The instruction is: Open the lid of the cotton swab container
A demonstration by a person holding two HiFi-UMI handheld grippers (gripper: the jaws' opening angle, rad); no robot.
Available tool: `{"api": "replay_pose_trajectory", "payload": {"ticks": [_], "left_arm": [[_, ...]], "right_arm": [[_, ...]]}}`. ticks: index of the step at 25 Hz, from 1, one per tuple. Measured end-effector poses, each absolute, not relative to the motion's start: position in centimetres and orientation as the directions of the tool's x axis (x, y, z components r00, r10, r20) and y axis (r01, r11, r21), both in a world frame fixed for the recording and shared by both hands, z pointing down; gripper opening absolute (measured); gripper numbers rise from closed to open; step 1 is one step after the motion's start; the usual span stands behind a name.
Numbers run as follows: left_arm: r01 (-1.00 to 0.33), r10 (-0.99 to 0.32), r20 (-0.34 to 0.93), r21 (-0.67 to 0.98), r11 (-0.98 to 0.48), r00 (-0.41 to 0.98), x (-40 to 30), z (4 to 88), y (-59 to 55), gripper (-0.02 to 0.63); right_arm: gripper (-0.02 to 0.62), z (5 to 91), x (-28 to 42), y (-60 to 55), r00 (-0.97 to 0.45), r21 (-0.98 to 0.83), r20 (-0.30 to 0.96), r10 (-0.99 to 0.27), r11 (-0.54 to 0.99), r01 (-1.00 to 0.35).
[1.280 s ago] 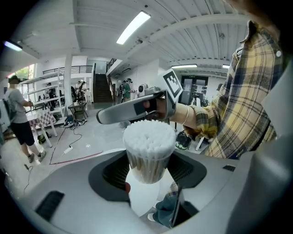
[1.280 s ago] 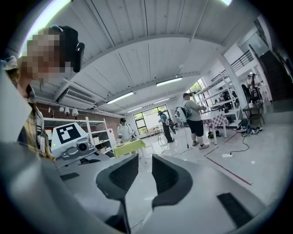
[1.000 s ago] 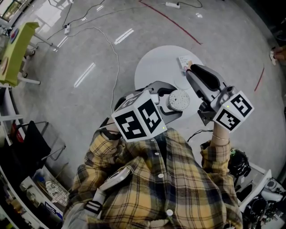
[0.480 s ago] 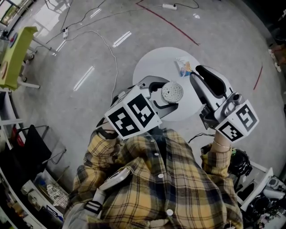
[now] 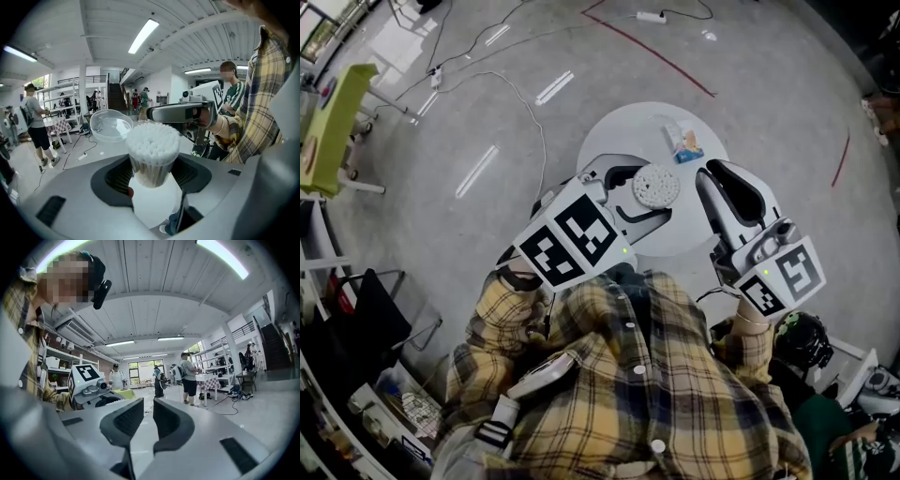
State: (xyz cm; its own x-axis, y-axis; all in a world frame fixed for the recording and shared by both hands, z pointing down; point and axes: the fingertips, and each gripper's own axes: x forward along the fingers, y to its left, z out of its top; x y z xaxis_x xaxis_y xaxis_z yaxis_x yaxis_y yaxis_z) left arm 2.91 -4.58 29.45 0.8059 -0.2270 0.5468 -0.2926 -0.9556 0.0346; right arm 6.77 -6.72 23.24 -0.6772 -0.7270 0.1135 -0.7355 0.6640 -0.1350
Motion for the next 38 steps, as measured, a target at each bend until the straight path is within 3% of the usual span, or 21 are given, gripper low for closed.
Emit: {"api": "replay_pose_trajectory", "payload": {"ticks": [9, 38], "left_arm": [[-0.293, -0.234, 0.551, 0.02, -0.956, 0.801, 3.3, 28.4, -4.3, 0.267], [-0.249, -0.192, 0.575, 0.02, -0.968, 0.795, 3.2, 30.2, -4.0, 0.267]], "right_arm": [[0.018, 23.2, 8.0, -5.7, -0.647, -0.157, 0.098, -0.756, 0.631, -0.76], [0.015, 25.7, 7.1, -6.2, -0.656, -0.111, 0.153, -0.739, 0.647, -0.754]]}}
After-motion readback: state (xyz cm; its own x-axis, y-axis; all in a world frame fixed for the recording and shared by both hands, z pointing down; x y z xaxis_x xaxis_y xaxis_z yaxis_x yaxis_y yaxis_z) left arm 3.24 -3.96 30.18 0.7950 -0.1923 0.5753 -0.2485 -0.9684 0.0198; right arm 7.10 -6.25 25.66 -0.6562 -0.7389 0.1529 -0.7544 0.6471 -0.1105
